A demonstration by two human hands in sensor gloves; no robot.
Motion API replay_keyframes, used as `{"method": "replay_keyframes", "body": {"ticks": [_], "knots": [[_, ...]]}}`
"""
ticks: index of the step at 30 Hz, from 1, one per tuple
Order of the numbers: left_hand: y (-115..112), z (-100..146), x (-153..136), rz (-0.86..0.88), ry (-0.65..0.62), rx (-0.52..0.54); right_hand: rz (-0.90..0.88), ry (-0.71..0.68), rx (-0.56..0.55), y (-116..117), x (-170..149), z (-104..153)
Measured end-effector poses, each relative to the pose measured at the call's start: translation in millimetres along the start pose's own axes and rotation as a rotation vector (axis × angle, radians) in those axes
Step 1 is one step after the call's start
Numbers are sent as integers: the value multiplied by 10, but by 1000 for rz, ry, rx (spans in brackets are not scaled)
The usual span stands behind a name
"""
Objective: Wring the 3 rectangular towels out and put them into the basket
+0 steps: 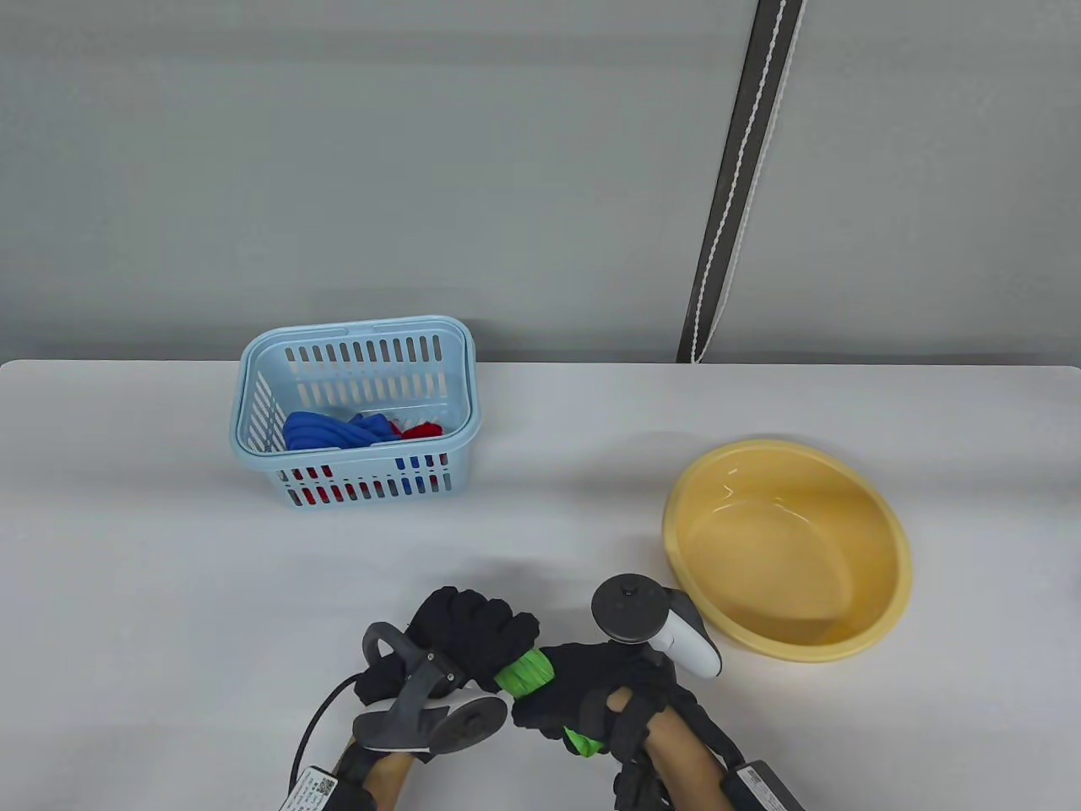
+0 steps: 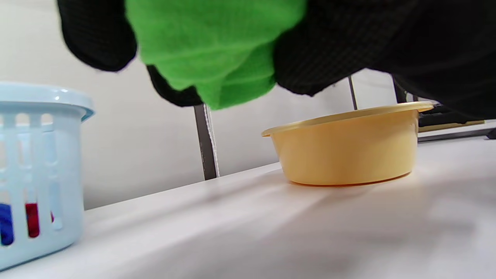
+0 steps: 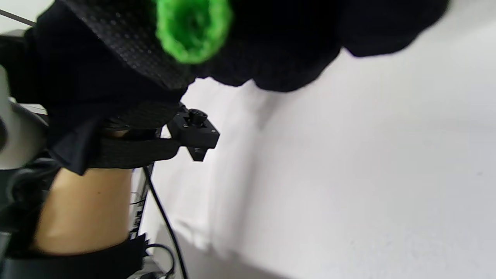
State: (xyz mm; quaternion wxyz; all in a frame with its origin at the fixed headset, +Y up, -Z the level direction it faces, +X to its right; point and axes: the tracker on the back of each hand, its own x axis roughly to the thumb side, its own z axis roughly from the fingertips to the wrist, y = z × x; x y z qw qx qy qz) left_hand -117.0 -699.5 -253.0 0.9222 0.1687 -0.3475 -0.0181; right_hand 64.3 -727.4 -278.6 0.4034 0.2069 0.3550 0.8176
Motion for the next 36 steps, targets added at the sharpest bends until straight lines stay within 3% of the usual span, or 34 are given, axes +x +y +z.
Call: {"method": "replay_keyframes", "body": {"ticks": [4,10,17,21,27,36], "knots": [[-28,7,-27,11,37,-34,166,32,-123,5,39,37],[-39,-29,-25,37,112,-93,484,50,-401,54,101,50],[-44,-90,-1,159,207,-179,801,-22,-634,98,104,41],[-33,-137,-56,348,294,-250,899,-82,-718,89,121,61],[-76,-145,-197,642,388,-402,930,-121,-743,91,168,55],[-281,-148,-259,1182,370,-564,1011,-225,-825,56,230,154]]}}
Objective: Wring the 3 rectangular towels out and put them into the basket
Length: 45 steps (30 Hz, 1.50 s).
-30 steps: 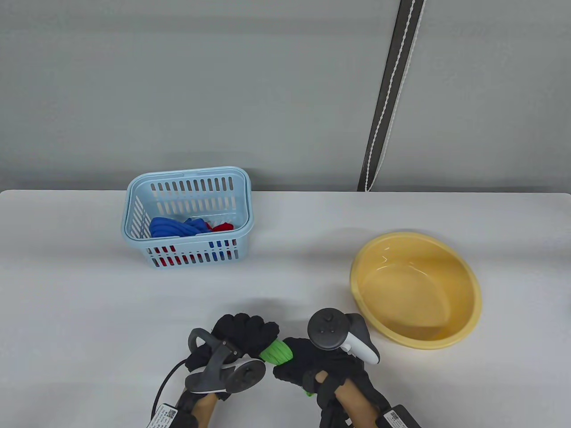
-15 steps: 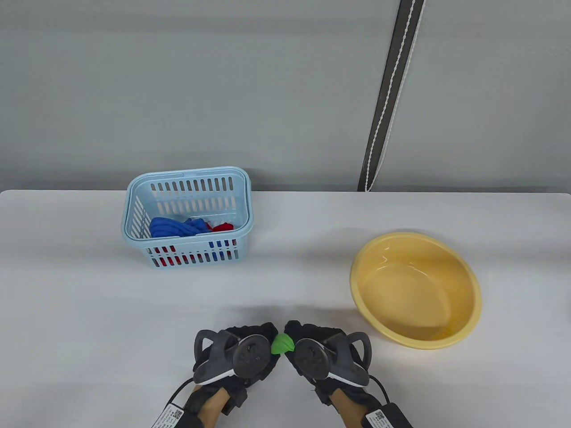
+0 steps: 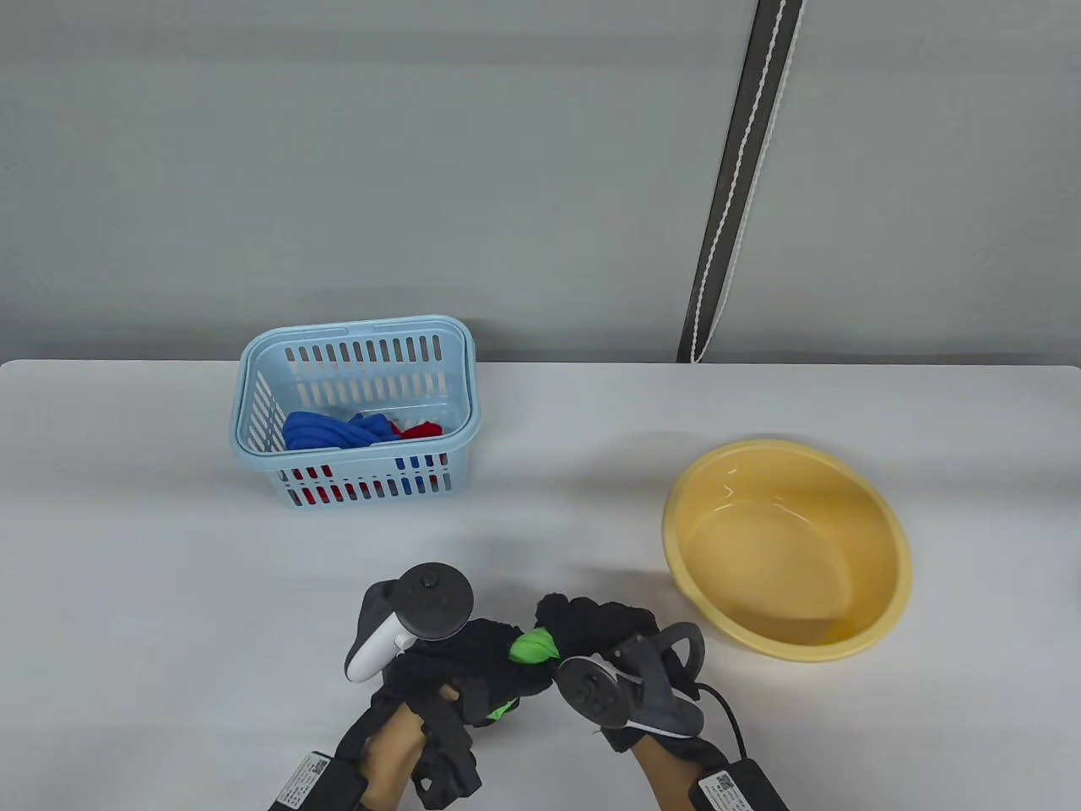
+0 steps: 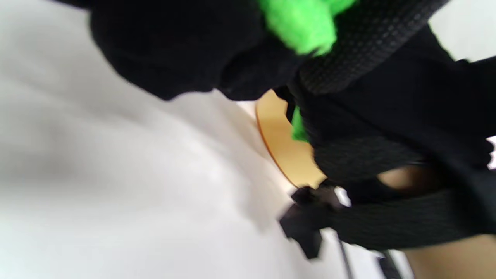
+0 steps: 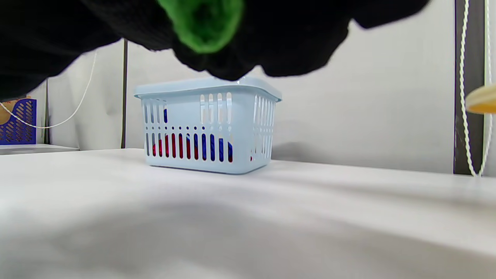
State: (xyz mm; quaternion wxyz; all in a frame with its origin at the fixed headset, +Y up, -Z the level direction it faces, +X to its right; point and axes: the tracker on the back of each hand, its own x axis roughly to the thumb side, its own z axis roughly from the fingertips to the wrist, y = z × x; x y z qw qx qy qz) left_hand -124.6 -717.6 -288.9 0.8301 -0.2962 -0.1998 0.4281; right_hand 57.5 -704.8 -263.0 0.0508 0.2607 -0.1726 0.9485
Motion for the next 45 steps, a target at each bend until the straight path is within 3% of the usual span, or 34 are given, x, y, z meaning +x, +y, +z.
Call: {"method": "replay_keyframes", "body": {"ticks": [7,14,20,28,32,39,45], "knots": [[-101,-125,-190,400,-99,-242,19,-19,-61,-73,24,-15],[-290,-251,-199,685,-186,-400,-17,-5,-119,-125,-29,11],[-400,-286,-147,820,-255,-488,-3,-29,-210,-167,-34,32],[-555,-285,-46,963,-322,-511,-30,-49,-274,-209,-71,66],[-571,-273,-3,968,-349,-523,-21,-60,-293,-257,-65,79],[-461,-219,-83,784,-268,-482,65,-56,-281,-261,-27,84],[-243,-133,-116,366,-154,-323,115,-23,-116,-248,-7,99]]}}
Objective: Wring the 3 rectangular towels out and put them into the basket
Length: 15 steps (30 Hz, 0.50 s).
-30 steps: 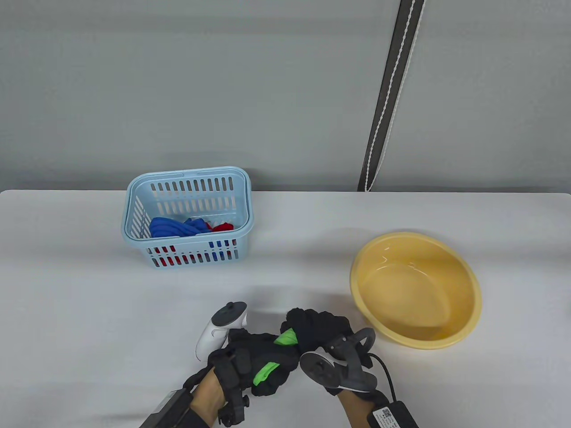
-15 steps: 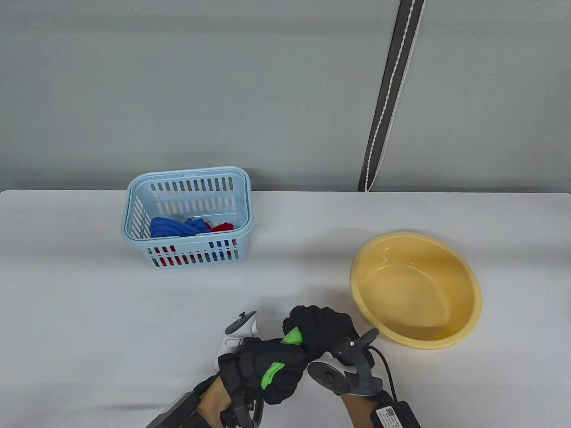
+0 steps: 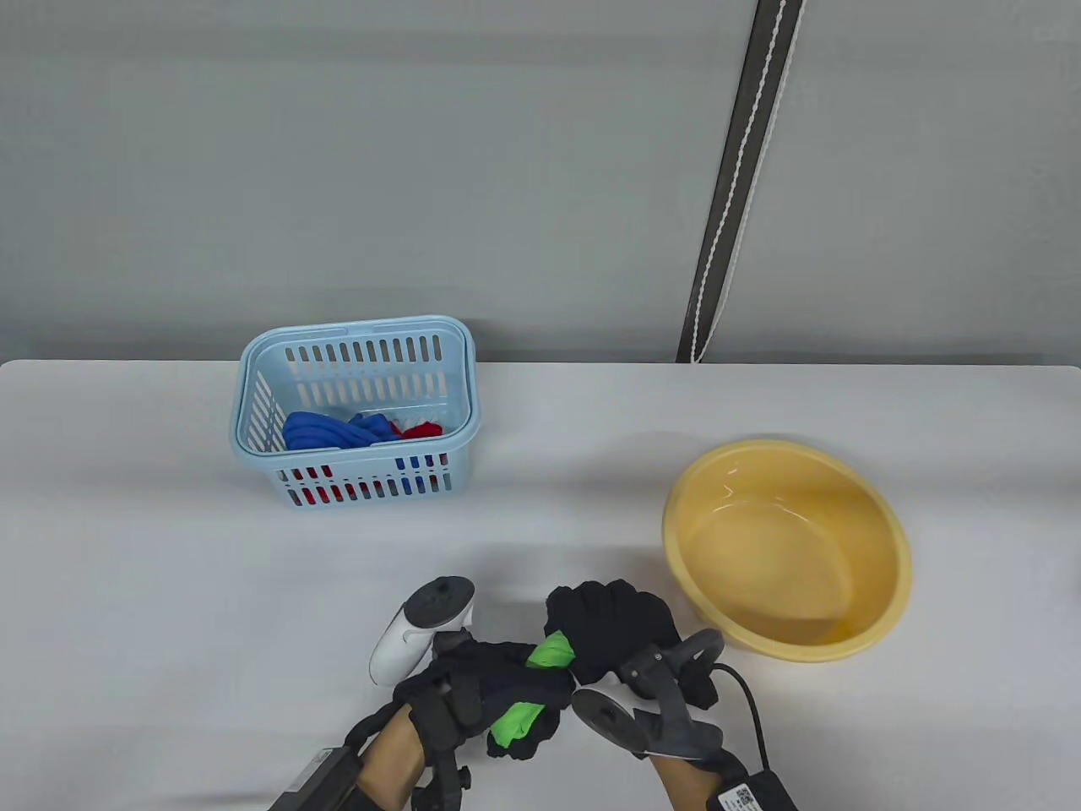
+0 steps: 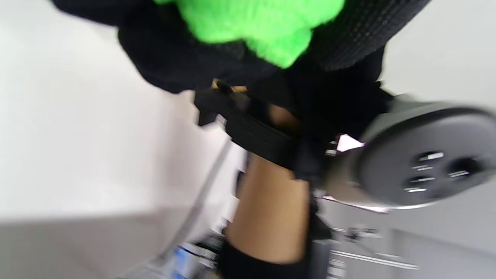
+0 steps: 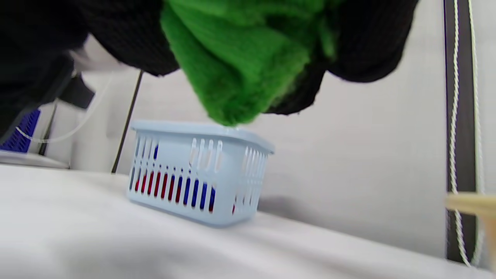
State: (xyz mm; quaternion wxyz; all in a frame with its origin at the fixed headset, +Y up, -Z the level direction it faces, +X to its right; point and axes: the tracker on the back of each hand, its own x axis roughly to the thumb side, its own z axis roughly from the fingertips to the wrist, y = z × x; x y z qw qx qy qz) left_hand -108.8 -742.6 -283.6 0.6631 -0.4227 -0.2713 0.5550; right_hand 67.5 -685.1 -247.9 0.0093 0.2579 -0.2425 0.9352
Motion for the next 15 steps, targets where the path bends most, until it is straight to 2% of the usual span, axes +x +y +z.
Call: {"method": "replay_keyframes", "body": {"ticks": [3,7,12,15], "knots": [[39,104,79,-207,65,117,-1,35,106,-8,2,7],[68,251,182,-321,103,228,-9,71,165,-37,-24,10],[109,526,413,-514,100,478,-98,98,194,-66,-87,27],[176,733,569,-673,93,682,-132,98,205,-73,-124,38]]}}
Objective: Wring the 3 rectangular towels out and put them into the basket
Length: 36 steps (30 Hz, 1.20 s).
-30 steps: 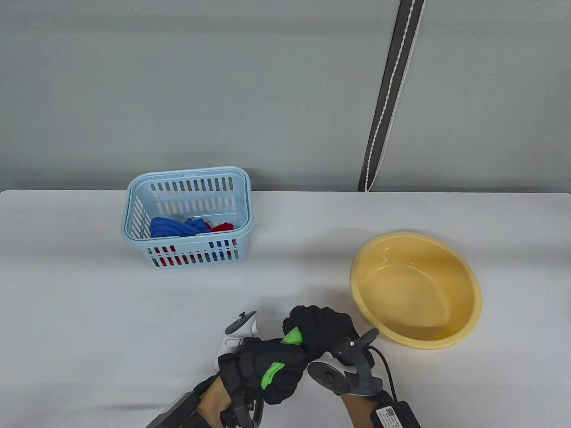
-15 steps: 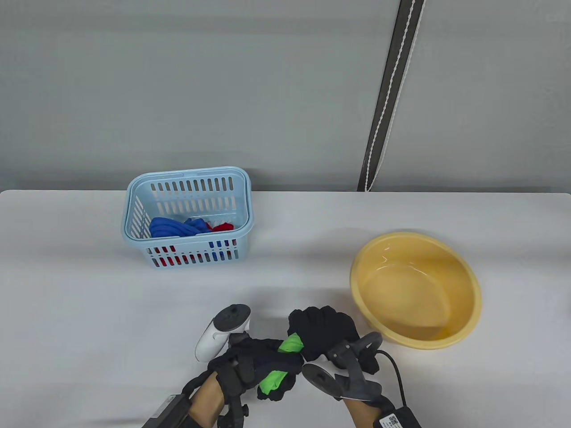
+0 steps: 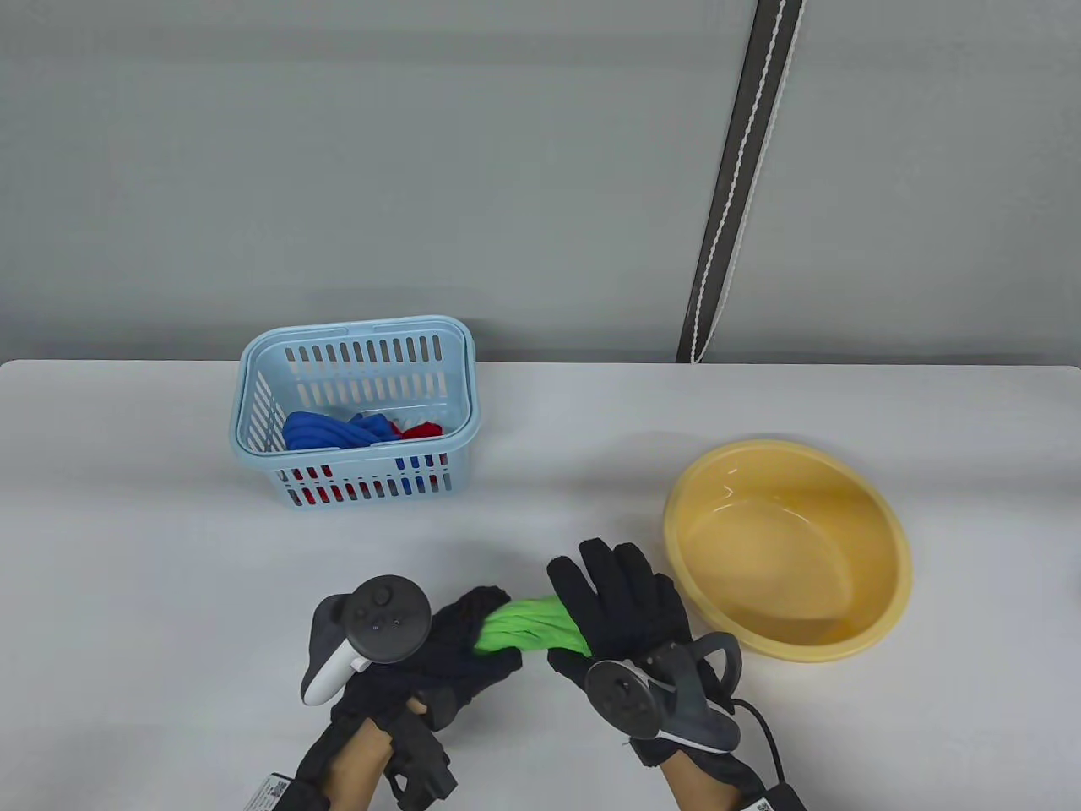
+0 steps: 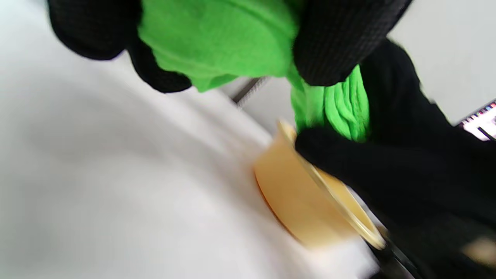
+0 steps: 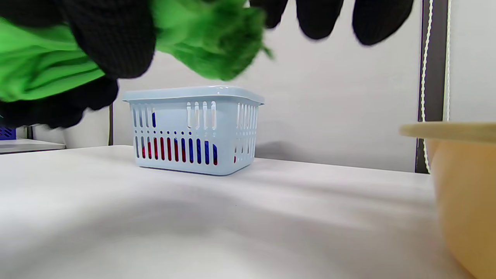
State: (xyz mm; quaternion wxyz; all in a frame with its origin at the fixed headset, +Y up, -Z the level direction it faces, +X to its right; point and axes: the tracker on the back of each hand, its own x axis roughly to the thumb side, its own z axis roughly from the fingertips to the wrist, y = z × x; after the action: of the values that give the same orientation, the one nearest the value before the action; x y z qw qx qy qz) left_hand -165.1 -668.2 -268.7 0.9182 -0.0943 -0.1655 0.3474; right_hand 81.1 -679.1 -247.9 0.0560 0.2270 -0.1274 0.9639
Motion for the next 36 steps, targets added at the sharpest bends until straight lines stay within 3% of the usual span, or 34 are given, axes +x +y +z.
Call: {"method": "replay_keyframes", "body": {"ticks": [3,7,11,18,28,36], "knots": [[310,75,5,-135,37,184,-47,6,51,17,-35,-4],[709,42,43,-245,75,303,-92,23,134,64,-49,-12],[1030,-120,114,-338,109,319,-86,30,207,107,-46,-7],[1460,-624,119,-445,202,371,-40,40,242,171,-22,-15],[1665,-1353,-215,-552,395,290,7,51,212,148,-40,-16],[1633,-1541,-439,-577,443,338,7,43,236,163,-54,-25]]}}
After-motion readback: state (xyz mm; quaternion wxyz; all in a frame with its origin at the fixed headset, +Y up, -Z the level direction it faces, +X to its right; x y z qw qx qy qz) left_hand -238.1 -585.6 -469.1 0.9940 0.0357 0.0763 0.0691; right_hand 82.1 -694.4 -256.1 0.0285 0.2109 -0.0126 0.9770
